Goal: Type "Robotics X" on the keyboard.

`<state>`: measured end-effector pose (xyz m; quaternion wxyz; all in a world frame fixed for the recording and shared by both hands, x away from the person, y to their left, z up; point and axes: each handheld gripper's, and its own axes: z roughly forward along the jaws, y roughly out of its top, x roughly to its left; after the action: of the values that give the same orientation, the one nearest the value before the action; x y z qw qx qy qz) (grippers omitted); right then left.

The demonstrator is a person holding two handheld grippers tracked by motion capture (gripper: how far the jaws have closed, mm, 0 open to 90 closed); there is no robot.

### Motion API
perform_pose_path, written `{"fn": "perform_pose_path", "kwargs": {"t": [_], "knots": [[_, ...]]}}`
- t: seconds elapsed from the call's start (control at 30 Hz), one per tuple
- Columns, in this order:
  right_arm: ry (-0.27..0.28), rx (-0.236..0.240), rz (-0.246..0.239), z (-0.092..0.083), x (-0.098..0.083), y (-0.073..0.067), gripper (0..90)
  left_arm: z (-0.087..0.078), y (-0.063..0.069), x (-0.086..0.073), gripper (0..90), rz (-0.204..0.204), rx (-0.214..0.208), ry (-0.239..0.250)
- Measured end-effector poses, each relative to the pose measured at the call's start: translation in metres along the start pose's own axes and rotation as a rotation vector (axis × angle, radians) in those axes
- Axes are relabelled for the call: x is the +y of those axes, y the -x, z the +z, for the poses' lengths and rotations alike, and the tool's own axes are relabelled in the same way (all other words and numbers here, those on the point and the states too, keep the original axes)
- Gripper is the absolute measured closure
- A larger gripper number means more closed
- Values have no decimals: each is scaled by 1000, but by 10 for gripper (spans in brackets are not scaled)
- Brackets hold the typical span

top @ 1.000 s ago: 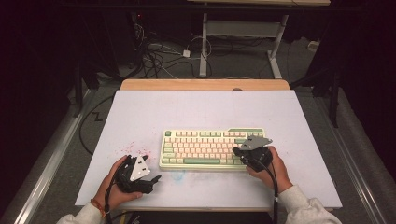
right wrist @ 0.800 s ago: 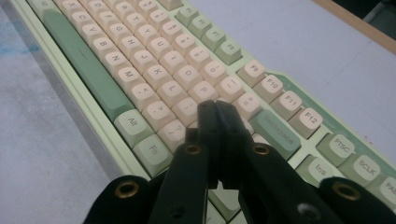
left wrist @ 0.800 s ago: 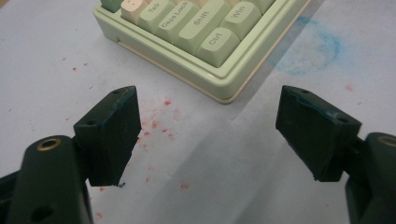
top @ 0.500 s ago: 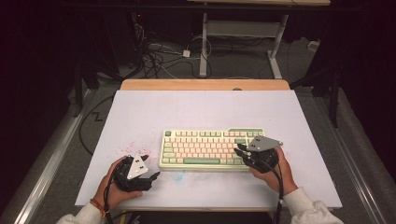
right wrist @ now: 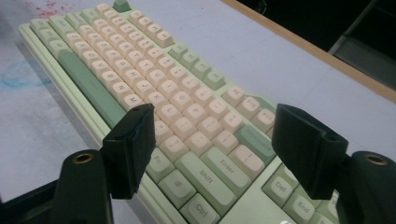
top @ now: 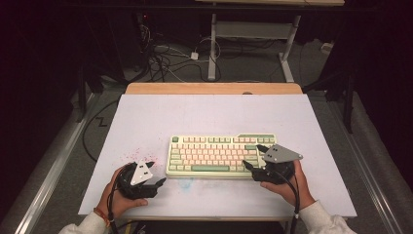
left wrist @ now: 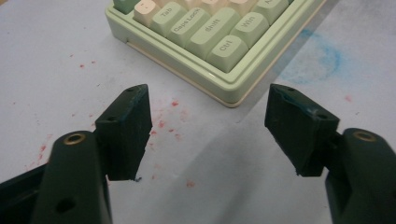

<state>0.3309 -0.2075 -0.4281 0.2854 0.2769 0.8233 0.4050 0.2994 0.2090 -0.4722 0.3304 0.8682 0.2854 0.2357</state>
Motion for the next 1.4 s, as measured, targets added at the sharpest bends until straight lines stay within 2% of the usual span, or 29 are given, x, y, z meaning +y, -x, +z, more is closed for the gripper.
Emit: {"fn": "perform_pose_path", "kwargs": {"t": [0.07, 0.27, 0.6, 0.77, 0.93, 1.03, 1.07, 1.1, 1.13, 1.2, 1.27, 1.33, 1.4], "knots": [[4, -9, 1, -2, -2, -1, 273, -1, 0, 0, 371, -15, -23, 4], [2, -27, 5, -5, -13, -5, 242, -5, -1, 3, 557, -17, -52, 13], [11, -51, -5, -14, -22, -10, 234, -7, -1, 7, 797, -3, -71, -2], [14, -59, -1, -17, -26, -10, 234, -9, -4, 9, 873, -11, -82, -2], [11, -65, -4, -19, -29, -10, 237, -7, -5, 10, 870, -17, -90, -13], [10, -66, 0, -20, -30, -6, 384, -5, -7, 10, 844, -22, -82, -14], [6, -63, 14, -19, -30, -3, 468, -5, -7, 10, 845, -23, -83, -13], [-2, -49, 27, -18, -29, -1, 573, -4, -7, 10, 846, -21, -82, -16], [2, -41, 35, -16, -29, 2, 608, -4, -7, 10, 844, -19, -82, -19], [-16, -28, 47, -12, -27, 6, 739, -1, -5, 10, 829, -4, -76, -30], [-33, -10, 47, -7, -25, 9, 835, 0, -4, 11, 805, -8, -75, -31], [-58, 3, 40, -1, -23, 10, 900, 2, -5, 11, 764, -12, -69, -29], [-78, 10, 38, 6, -22, 10, 900, 3, -5, 12, 715, -9, -75, -30]]}}
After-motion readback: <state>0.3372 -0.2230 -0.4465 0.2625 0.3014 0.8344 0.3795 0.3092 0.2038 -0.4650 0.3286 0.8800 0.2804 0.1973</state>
